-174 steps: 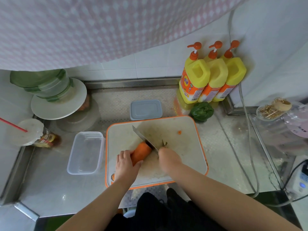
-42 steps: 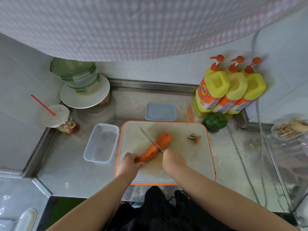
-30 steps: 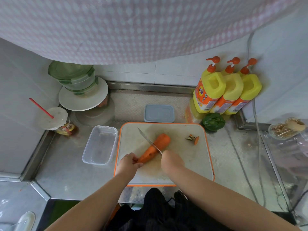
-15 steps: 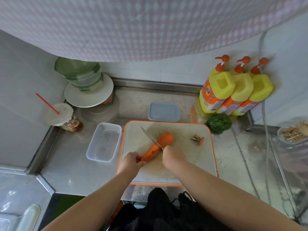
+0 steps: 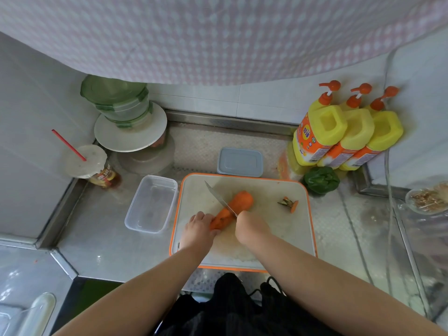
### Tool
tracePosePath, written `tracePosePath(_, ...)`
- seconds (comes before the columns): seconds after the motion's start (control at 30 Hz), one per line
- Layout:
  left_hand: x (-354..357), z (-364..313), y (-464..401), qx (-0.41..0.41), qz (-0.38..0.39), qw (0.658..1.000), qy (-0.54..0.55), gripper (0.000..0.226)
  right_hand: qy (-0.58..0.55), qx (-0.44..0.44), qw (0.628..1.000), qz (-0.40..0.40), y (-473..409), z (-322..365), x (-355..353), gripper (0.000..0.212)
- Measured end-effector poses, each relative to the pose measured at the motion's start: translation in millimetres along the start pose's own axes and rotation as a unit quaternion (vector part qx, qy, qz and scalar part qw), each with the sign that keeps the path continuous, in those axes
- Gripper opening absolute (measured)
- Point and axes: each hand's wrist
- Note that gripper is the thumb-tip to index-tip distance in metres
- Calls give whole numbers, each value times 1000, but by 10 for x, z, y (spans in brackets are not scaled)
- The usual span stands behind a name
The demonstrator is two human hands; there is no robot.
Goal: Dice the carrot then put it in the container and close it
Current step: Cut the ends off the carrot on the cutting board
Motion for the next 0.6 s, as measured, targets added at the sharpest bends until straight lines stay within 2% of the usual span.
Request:
tracePosePath(0.27,-26,3,-13,24,7,1000,-13,24,-59,-12,998,-22,62,-254,215,21)
tracePosePath(0.43,-62,1,-47,5,19,1000,-10,23,-69,1,998,-13,-59,-89,77,28)
tracePosePath(0.6,-92,-10,-70,0,30,999,-15,24,-61,-24,998,9,-129,-9,41,30)
Point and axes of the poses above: each hand's wrist, its own y-axis away from the middle knuckle, its own x-axis out of the palm, z = x × y, and after that the axes turned 12 degrees about -y, right-handed
